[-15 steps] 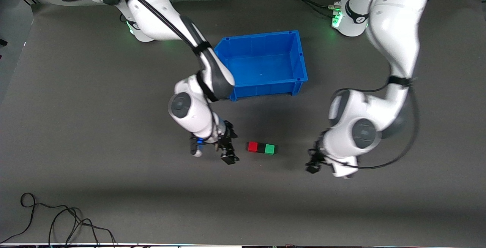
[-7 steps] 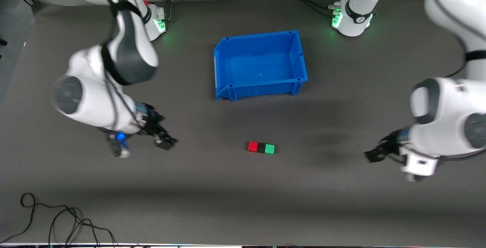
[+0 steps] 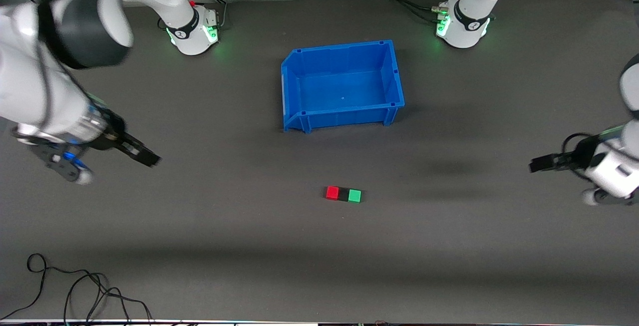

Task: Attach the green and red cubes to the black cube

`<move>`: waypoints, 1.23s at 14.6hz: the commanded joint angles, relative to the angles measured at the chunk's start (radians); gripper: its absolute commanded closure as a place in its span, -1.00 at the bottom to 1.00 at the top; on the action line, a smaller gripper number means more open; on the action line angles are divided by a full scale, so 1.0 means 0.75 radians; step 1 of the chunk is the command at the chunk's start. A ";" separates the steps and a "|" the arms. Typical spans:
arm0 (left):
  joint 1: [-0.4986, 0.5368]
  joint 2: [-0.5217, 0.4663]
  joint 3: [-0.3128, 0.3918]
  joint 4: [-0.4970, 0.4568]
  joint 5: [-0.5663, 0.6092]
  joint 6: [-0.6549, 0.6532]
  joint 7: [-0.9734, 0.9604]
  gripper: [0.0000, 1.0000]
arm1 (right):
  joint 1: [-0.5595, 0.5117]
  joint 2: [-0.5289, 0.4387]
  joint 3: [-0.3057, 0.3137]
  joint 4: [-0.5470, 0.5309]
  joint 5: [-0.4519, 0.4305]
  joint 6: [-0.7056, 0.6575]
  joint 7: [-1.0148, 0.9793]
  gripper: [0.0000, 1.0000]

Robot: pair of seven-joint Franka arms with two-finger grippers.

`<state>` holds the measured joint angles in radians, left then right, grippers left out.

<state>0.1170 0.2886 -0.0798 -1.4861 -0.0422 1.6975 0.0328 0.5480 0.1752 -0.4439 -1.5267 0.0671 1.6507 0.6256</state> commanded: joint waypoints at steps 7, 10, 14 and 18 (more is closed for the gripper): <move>-0.011 -0.229 -0.022 -0.195 0.098 0.072 0.049 -1.00 | -0.632 -0.213 0.426 -0.122 -0.085 0.022 -0.772 -1.00; -0.023 -0.205 -0.027 -0.166 0.044 0.052 0.030 -1.00 | -0.653 -0.221 0.426 -0.122 -0.075 0.022 -0.926 -1.00; -0.050 -0.205 -0.025 -0.178 0.081 0.048 0.003 -1.00 | -0.641 -0.223 0.414 -0.120 -0.073 0.010 -0.930 -1.00; -0.033 -0.209 -0.020 -0.187 0.085 0.034 0.007 -1.00 | -0.631 -0.221 0.420 -0.114 -0.071 -0.010 -0.920 -1.00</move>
<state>0.0933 0.1500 -0.1000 -1.6122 0.0089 1.7269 0.0538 0.0714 0.0380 -0.1340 -1.5870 0.0266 1.6469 -0.0554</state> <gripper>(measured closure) 0.000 0.000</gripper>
